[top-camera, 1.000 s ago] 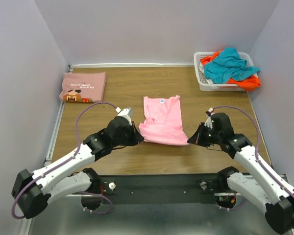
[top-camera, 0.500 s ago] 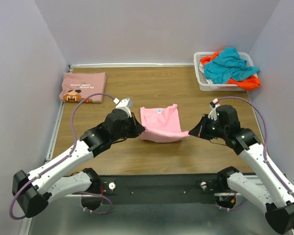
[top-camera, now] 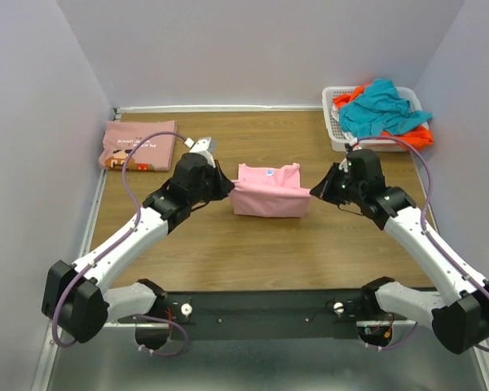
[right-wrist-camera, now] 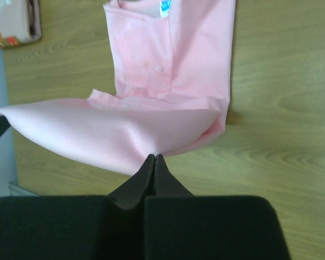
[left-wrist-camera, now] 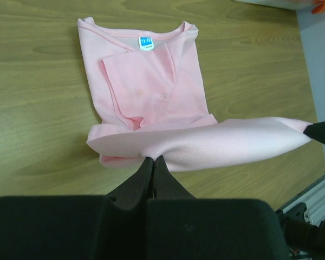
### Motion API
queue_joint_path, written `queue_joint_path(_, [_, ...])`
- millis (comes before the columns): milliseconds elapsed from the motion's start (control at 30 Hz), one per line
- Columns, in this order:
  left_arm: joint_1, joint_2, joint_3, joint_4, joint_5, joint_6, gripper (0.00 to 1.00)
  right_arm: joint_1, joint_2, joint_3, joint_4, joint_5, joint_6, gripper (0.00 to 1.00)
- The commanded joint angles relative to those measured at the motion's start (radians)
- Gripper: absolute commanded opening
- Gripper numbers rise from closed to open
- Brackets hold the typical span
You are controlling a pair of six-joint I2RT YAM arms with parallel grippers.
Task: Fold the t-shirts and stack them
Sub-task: Fold the tshirt
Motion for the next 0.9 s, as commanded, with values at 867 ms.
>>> queue_joint_path(867, [0.204,0.578,0.463,0.102,0.279,0.188,0.00,-0.079,0.494,0.397,0.122,0.172,-0.101,0.00])
